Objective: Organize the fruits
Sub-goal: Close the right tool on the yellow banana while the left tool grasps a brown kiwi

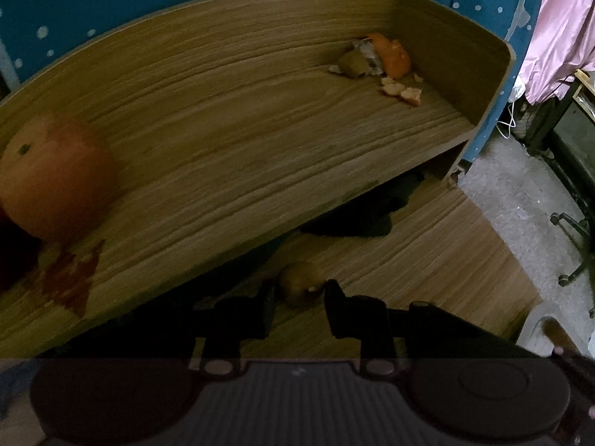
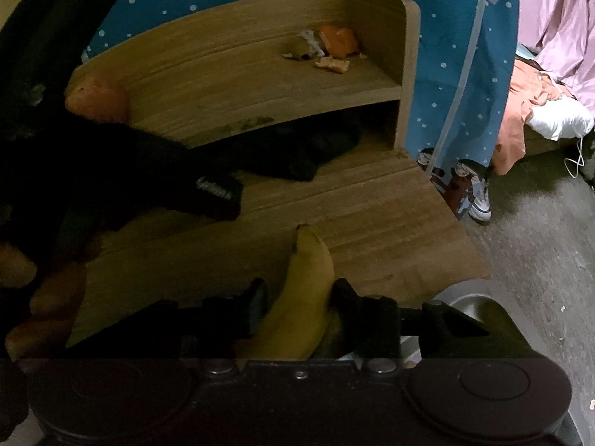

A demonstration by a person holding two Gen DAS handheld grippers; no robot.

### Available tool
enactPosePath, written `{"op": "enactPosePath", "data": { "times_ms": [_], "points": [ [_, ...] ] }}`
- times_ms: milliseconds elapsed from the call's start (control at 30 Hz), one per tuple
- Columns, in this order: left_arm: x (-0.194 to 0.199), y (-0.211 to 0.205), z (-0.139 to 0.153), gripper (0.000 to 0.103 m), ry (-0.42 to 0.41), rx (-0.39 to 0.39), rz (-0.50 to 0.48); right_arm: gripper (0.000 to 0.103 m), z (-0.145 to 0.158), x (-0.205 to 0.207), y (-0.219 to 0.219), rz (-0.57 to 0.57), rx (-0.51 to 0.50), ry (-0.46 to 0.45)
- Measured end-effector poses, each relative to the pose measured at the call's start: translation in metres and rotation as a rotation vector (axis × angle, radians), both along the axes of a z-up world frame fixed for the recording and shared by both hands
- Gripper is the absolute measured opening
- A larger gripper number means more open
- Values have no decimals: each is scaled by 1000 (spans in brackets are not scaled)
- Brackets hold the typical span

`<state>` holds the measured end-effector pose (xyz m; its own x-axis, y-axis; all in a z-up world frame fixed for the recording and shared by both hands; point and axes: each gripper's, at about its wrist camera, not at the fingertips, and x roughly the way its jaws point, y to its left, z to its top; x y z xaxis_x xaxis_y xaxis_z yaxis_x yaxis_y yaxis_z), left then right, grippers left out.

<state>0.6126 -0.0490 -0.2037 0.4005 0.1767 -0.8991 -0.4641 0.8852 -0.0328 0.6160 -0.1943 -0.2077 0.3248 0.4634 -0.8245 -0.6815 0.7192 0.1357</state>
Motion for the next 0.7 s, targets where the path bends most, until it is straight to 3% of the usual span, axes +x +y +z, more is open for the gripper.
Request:
{"op": "enactPosePath", "data": {
  "times_ms": [333, 700],
  "points": [
    [-37, 6, 5, 31, 19, -19, 46, 47, -1, -2, 4, -2, -21, 19],
    [-65, -3, 13, 31, 15, -35, 47, 47, -3, -12, 7, -11, -47, -28]
  ]
}}
